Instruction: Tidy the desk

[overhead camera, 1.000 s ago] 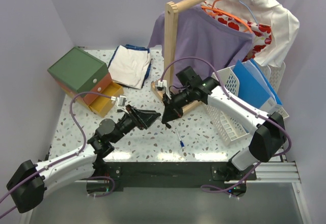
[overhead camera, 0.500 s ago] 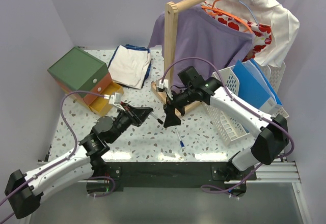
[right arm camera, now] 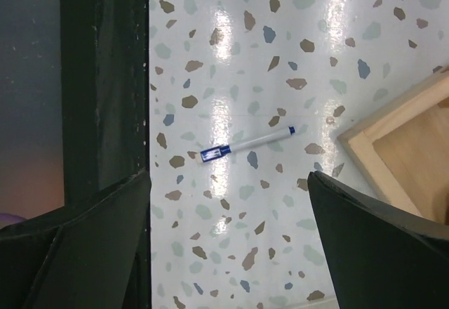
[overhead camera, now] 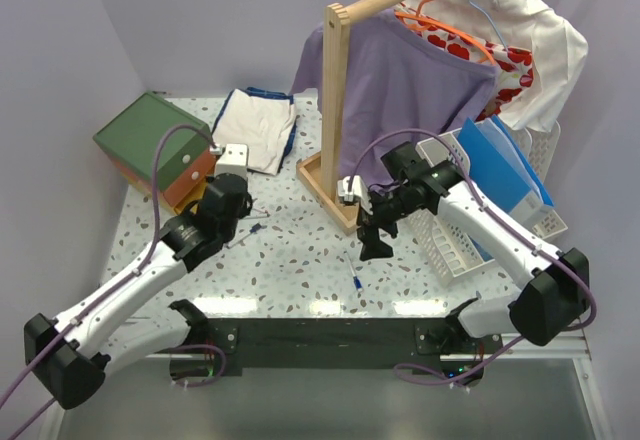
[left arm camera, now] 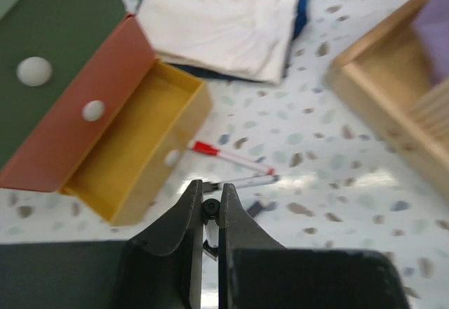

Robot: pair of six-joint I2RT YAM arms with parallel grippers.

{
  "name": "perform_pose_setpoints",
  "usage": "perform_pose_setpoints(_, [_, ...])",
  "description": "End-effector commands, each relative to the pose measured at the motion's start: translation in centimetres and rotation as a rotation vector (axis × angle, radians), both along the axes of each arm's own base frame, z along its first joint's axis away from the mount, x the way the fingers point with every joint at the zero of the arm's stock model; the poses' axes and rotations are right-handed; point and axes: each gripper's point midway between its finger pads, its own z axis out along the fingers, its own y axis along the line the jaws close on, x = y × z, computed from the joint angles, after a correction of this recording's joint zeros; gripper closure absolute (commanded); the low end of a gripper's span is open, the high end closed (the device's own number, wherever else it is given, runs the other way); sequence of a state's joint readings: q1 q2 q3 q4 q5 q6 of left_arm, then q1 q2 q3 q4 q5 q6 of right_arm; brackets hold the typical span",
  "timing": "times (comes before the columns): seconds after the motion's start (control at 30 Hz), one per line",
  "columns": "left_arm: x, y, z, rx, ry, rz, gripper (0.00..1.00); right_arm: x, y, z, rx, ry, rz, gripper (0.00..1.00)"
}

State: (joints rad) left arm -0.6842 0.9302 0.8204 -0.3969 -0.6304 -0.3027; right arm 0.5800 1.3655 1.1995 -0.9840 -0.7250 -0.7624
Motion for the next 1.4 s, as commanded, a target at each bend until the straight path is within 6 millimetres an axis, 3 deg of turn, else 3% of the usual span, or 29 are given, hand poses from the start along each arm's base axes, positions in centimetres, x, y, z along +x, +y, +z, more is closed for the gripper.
perform_pose_setpoints(0.0, [2.0,5.5,0.0,0.272,0.034,0.093,1.0,-0.6,-0.6,0.8,0.061,-0.037,0.041,0.01])
perform_pose_setpoints(0.23, [5.2,7.6,-0.3,0.459,0.078,0.134,1.0,-0.7,-0.7,0.2,0.051,-0.028,0.056,0.01])
perform_pose_setpoints(0.5, [8.1,9.9,-2.0,0.531,0.132,0.17,1.0,-1.1,-0.7,0.3,0.062,-0.029,0.07,0.01])
perform_pose_setpoints(0.7, [9.6,9.8,-3.5,0.53,0.18,0.146,1.0,-1.2,-0.7,0.2,0.065,-0.019,0.077,0.01])
perform_pose_setpoints(0.93, [9.5,9.8,-3.8,0.506,0.192,0.16,0.55,-1.6,-0.8,0.0,0.065,-0.011,0.104,0.01])
perform_pose_setpoints(1.07, [9.2,9.7,-2.6,0.479,0.174,0.16,0.45,-1.9,-0.9,-0.1,0.068,-0.01,0.125,0.01])
perform_pose_setpoints(1.23, [8.6,8.0,-0.3,0.346,0.119,0.103,0.38,-2.2,-0.9,-0.7,0.073,-0.009,0.148,0.01])
perform_pose_setpoints(1.27, [8.1,7.8,0.9,0.316,0.088,0.093,0.36,-2.3,-0.9,-0.9,0.073,-0.006,0.152,0.01])
perform_pose_setpoints(1.33, [7.3,6.6,1.3,0.24,0.061,0.034,0.32,-2.5,-0.9,-1.2,0.076,-0.005,0.166,0.01])
perform_pose_setpoints(1.37, [6.5,6.3,2.8,0.201,0.011,0.012,0.3,-2.6,-1.0,-1.5,0.078,-0.007,0.181,0.01])
